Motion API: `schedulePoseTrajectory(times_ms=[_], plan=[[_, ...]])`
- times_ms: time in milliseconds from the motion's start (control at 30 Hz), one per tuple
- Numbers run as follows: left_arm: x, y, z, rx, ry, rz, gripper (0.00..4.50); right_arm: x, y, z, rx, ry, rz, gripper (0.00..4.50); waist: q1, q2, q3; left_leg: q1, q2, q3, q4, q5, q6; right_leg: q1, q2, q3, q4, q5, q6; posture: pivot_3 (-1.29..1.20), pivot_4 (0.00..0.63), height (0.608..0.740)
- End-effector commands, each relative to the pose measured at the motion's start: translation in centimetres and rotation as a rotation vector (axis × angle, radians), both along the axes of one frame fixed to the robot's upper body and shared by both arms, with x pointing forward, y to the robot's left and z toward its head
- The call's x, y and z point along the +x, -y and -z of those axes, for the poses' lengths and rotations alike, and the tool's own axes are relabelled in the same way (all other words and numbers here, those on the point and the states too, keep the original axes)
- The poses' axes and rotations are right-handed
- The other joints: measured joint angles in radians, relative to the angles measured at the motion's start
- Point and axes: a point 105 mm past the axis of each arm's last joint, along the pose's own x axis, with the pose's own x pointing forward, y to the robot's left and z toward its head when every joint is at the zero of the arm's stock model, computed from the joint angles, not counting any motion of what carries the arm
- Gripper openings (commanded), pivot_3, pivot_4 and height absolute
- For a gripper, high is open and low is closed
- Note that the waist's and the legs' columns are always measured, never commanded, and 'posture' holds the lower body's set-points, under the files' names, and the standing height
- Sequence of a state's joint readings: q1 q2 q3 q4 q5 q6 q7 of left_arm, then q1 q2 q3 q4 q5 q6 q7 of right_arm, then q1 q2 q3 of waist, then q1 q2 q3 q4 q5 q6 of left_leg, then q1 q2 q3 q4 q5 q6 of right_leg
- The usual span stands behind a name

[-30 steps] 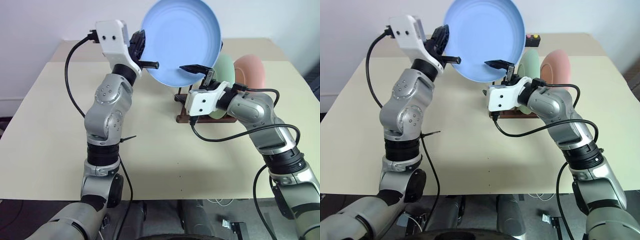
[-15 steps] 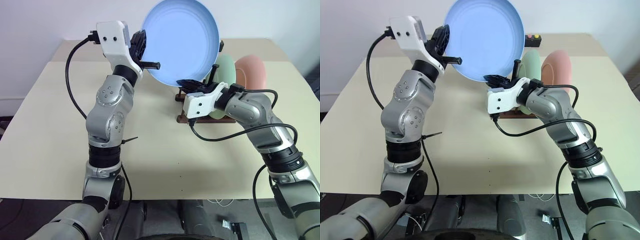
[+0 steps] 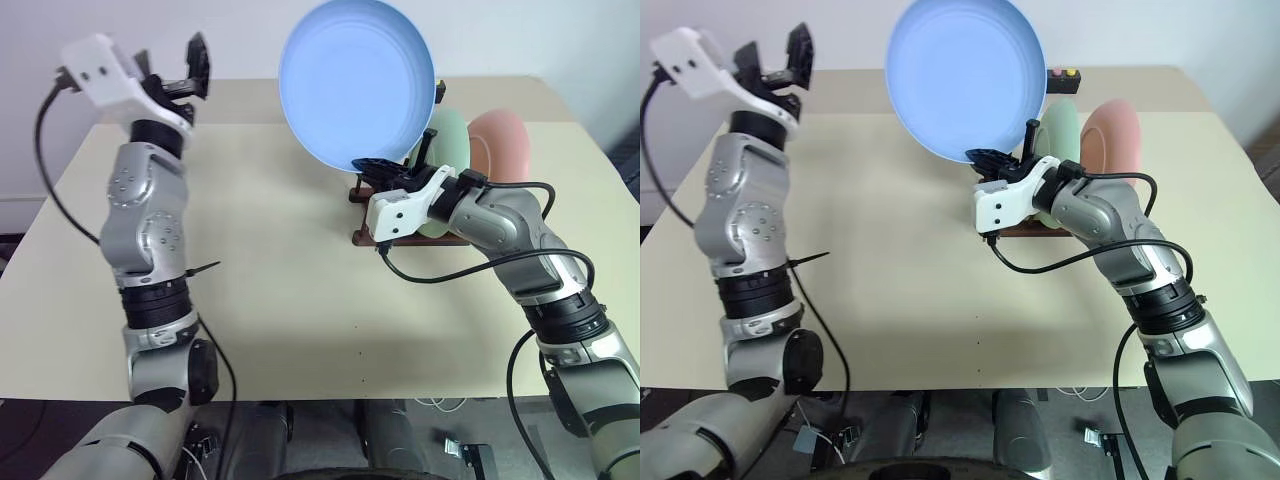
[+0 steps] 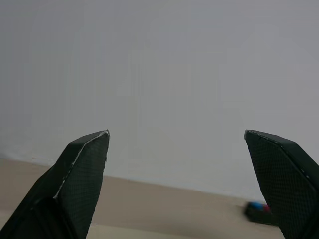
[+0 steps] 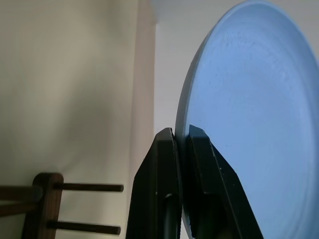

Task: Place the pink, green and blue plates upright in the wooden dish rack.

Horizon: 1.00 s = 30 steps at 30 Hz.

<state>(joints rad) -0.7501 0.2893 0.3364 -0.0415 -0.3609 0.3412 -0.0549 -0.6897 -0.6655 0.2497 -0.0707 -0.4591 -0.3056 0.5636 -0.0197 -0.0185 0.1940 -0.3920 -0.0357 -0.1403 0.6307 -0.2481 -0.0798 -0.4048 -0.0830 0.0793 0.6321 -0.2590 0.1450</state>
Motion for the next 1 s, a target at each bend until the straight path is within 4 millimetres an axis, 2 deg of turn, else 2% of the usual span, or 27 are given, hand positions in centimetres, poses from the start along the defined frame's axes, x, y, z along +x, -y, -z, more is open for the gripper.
schedulePoseTrajectory(times_ms=[33, 100, 167, 333, 500, 633, 767, 1000], plan=[[0.5, -0.7, 2.8, 0.139, -0.087, -0.010, 4.46, -1.9, -1.1, -3.4, 0.182, 0.022, -0.127, 0.00, -0.002, 0.000, 0.000, 0.000, 0.000, 0.000, 0.000, 0.000, 0.000, 0.000, 0.000, 0.000, 0.000, 0.000, 0.000, 0.00, 0.150, 0.740], [0.4, 0.4, 5.2, 0.222, -0.141, 0.068, 4.46, -2.7, -1.9, -4.1, 0.312, -0.072, -0.200, 0.00, -0.002, 0.000, 0.000, 0.000, 0.000, 0.000, 0.000, 0.000, 0.000, 0.000, 0.000, 0.000, 0.000, 0.000, 0.000, 0.00, 0.150, 0.740], [-0.3, 2.7, 8.4, 0.359, -0.196, 0.192, 4.46, -3.5, -2.3, -4.5, 0.465, -0.212, -0.279, 0.00, -0.001, 0.000, 0.000, 0.000, 0.000, 0.000, 0.000, 0.000, 0.000, 0.000, 0.000, 0.000, 0.000, 0.000, 0.000, 0.00, 0.150, 0.740], [-3.0, 7.0, 13.6, 0.513, -0.273, 0.476, 4.46, -4.3, -1.8, -4.4, 0.682, -0.480, -0.356, 0.00, 0.005, 0.000, 0.000, 0.000, 0.000, -0.001, 0.000, 0.000, 0.000, 0.001, 0.000, 0.000, 0.000, 0.000, 0.000, 0.00, 0.150, 0.740], [-5.4, 9.8, 15.7, 0.556, -0.286, 0.686, 4.46, -4.9, -1.1, -4.1, 0.836, -0.673, -0.400, 0.00, 0.002, 0.001, 0.000, 0.001, 0.001, -0.001, 0.000, 0.000, 0.000, 0.000, 0.001, 0.000, 0.001, 0.001, -0.002, 0.00, 0.150, 0.740], [-6.5, 11.2, 16.7, 0.590, -0.296, 0.764, 4.46, -5.1, -0.5, -3.9, 0.961, -0.775, -0.417, 0.00, -0.001, 0.002, 0.000, 0.001, 0.001, -0.001, -0.001, 0.000, 0.000, 0.000, 0.001, 0.000, 0.001, 0.001, -0.002, 0.00, 0.150, 0.740], [-7.0, 12.3, 17.0, 0.577, -0.296, 0.797, 4.46, -4.8, 0.2, -3.8, 1.071, -0.844, -0.408, 0.00, 0.001, 0.002, 0.000, 0.001, 0.001, -0.001, 0.000, 0.000, 0.000, 0.000, 0.000, 0.000, 0.001, 0.001, -0.002, 0.00, 0.150, 0.740], [-7.4, 13.4, 17.3, 0.574, -0.298, 0.830, 4.46, -4.1, 0.4, -2.6, 1.123, -0.899, -0.364, 0.00, 0.002, 0.002, 0.000, 0.001, 0.001, -0.001, 0.000, 0.000, 0.000, 0.000, 0.001, 0.000, 0.001, 0.001, -0.002, 0.00, 0.150, 0.740]])
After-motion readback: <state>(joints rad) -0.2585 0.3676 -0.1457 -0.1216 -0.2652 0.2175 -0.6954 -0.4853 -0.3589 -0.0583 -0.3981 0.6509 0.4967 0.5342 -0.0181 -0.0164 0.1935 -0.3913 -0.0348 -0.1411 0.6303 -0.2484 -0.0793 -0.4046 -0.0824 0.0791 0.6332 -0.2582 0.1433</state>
